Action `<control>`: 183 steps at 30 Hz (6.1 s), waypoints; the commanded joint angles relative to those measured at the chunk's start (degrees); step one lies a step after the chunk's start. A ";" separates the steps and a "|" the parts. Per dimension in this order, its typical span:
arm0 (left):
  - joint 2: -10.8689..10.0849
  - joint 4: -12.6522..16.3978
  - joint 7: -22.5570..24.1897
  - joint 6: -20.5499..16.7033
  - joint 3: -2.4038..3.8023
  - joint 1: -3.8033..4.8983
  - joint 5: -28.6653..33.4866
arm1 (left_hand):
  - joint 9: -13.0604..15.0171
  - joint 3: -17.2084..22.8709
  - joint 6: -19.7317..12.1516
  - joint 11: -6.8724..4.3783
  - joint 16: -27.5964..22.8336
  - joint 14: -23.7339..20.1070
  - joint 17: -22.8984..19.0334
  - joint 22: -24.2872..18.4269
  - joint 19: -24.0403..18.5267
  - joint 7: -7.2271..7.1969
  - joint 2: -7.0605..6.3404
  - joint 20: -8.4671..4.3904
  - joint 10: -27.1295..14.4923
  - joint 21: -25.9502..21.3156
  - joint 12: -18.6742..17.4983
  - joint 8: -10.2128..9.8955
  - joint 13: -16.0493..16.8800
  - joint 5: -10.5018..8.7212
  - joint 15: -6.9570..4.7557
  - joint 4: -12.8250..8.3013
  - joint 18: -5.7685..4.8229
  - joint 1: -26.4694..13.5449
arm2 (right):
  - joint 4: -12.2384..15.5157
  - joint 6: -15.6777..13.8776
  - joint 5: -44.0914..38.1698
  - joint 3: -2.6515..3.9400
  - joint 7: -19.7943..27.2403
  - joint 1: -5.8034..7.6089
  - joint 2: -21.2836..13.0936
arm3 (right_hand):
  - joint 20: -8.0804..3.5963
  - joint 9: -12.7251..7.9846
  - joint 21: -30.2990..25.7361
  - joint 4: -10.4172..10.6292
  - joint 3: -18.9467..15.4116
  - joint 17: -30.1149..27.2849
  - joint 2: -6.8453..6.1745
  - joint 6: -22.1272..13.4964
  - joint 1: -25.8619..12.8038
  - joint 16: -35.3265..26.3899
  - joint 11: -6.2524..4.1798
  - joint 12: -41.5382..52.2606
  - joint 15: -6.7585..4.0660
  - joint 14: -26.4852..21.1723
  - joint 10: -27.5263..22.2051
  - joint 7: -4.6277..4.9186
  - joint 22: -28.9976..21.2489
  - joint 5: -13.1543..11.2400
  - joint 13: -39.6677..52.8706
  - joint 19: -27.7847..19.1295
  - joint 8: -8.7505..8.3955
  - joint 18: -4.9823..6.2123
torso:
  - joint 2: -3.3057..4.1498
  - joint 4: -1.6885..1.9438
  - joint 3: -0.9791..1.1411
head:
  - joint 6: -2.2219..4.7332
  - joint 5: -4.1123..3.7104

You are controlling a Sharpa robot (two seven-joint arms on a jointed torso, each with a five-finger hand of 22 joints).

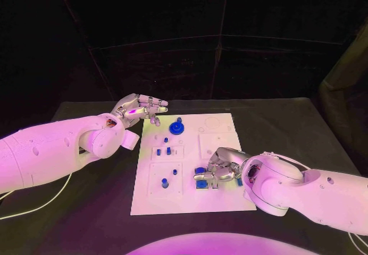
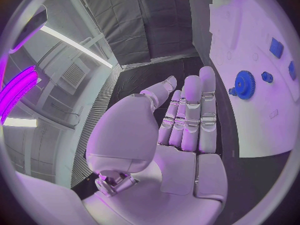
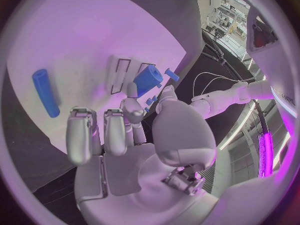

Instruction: Assemble the parts on the task board

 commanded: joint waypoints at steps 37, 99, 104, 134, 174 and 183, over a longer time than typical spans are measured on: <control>0.14 -0.30 -0.24 0.83 -0.05 0.07 0.20 | 0.01 -0.05 -0.37 -0.02 -0.18 -0.51 -0.18 -0.09 -0.57 -0.07 0.36 0.05 -0.64 -0.38 0.34 0.47 -0.10 -0.25 0.14 -0.41 0.77 0.02 | 1.33 -1.02 -4.39 0.03 3.53 0.07 -2.19 | 0.14 1.48 -0.43 -2.63 2.24 0.18 0.91 -0.04 11.15 -0.43 0.09 -1.21 0.01 3.08 -0.18 0.46 6.28 3.32 0.42 -0.31 -0.76 -0.36 | -0.04 -0.01 0.02 | 0.07 -0.13; -0.07 -0.15 -0.21 0.89 -0.13 0.02 0.19 | 0.01 -0.05 -0.37 -0.02 -0.18 -0.51 -0.18 -0.09 -0.57 -0.07 0.36 0.05 -0.64 -0.38 0.34 0.47 -0.10 -0.25 0.14 -0.41 0.77 0.02 | -0.56 17.41 -21.35 -0.03 1.20 0.28 -9.69 | 0.86 1.92 -1.19 -5.77 -1.32 0.21 2.48 -1.48 20.91 -1.01 1.04 -7.02 0.80 2.91 -2.62 1.71 5.69 10.61 -2.78 -0.99 -5.54 -0.17 | -0.04 -0.06 0.02 | -0.64 -2.63; -0.15 -0.13 -0.23 0.86 -0.13 0.02 0.19 | 0.01 -0.05 -0.37 -0.02 -0.18 -0.51 -0.18 -0.09 -0.57 -0.07 0.36 0.05 -0.64 -0.38 0.34 0.47 -0.10 -0.25 0.14 -0.41 0.77 0.02 | -0.47 17.39 -24.03 -0.03 0.87 0.17 -9.41 | 0.69 1.65 -1.25 -9.02 2.09 0.28 5.37 -1.33 26.86 -1.08 0.83 -7.75 0.58 2.91 -3.04 1.64 5.70 7.53 -3.13 -1.00 -6.28 -0.15 | 0.00 -0.06 0.08 | -0.51 -2.45; -0.13 -0.10 -0.31 1.00 -0.15 0.00 0.19 | 0.01 0.07 -0.45 -0.04 -0.11 -0.57 -0.32 -0.10 -0.62 -0.09 0.49 0.05 -0.72 -0.37 0.49 0.64 -0.10 -0.25 0.13 -0.53 0.78 0.07 | 4.69 -1.66 3.75 0.02 -0.74 0.20 -10.11 | 0.72 -3.99 -0.08 -6.52 26.37 2.73 1.21 3.13 17.07 0.29 0.75 -5.82 0.60 3.48 -0.78 1.47 7.58 12.09 -1.18 0.41 -12.69 -0.57 | 0.09 -0.04 -0.02 | -0.48 -2.04; -0.30 0.44 -0.28 1.22 -0.15 0.03 0.19 | 0.01 0.05 -0.50 -0.02 -0.08 -0.59 -0.38 -0.10 -0.64 -0.07 0.41 0.06 -0.76 -0.37 0.55 0.70 -0.10 -0.26 0.13 -0.60 0.78 0.04 | 1.34 1.55 3.81 0.01 -1.44 0.20 -3.86 | 0.03 -3.05 0.28 -5.64 25.14 3.94 -0.85 6.22 9.62 1.10 -0.02 -2.68 -0.07 3.67 1.65 0.49 8.18 15.75 1.81 0.80 -11.75 -0.71 | 0.04 -0.08 0.03 | -0.77 -1.15; -0.39 0.46 -0.38 1.24 -0.14 0.03 0.19 | 0.01 0.04 -0.53 -0.02 -0.06 -0.62 -0.43 -0.10 -0.66 -0.07 0.39 0.06 -0.79 -0.36 0.61 0.77 -0.10 -0.24 0.14 -0.62 0.78 -0.01 | 0.72 2.40 0.88 0.02 -1.65 0.20 -3.59 | 0.08 -2.87 0.00 -4.30 20.79 3.44 -2.32 6.20 6.73 0.70 0.10 -3.45 0.01 3.53 1.43 0.60 7.87 18.83 1.59 0.52 -11.90 -0.62 | 0.04 -0.15 0.06 | -0.79 -1.09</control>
